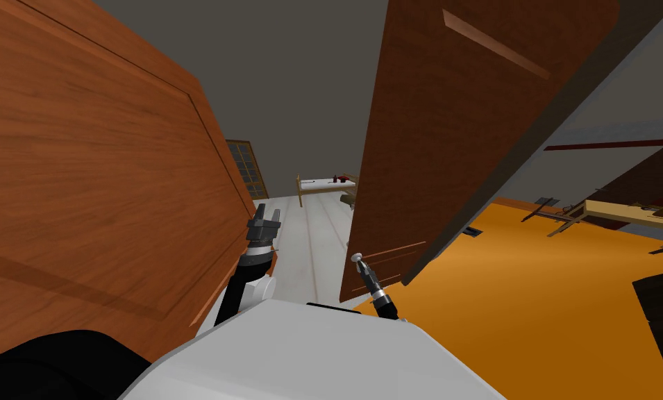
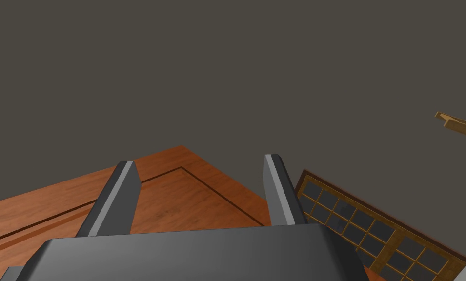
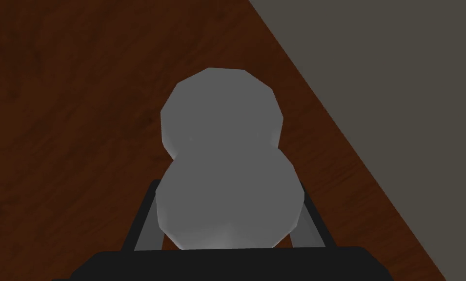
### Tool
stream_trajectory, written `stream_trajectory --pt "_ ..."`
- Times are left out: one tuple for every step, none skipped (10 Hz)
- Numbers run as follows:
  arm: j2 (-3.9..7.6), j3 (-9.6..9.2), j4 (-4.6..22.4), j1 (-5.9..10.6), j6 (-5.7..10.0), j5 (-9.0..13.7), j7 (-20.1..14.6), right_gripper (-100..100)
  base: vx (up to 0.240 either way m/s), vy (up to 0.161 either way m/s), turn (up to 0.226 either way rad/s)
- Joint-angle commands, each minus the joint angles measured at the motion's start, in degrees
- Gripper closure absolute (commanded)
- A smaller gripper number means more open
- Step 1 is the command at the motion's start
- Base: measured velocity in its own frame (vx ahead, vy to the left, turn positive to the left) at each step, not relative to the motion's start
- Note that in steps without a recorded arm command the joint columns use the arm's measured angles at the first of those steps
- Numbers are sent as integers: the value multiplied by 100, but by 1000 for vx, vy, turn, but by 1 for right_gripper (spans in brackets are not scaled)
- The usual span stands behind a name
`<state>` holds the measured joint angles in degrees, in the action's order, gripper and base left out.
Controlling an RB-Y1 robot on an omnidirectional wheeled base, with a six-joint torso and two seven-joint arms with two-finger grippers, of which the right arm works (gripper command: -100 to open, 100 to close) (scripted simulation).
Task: Push the door open
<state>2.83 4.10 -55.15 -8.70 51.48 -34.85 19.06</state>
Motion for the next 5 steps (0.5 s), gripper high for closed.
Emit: stream_trajectory --pt "65 62 25 45 -22 89 -196 100 35 32 -20" --pt "81 23 59 78 -38 175 -397 100 45 16 -31" --pt "81 23 59 78 -38 175 -430 100 41 11 -26" --pt "97 -16 93 112 -53 260 -663 100 44 7 -52" --pt "113 -55 127 145 -69 346 -819 100 47 26 -79"
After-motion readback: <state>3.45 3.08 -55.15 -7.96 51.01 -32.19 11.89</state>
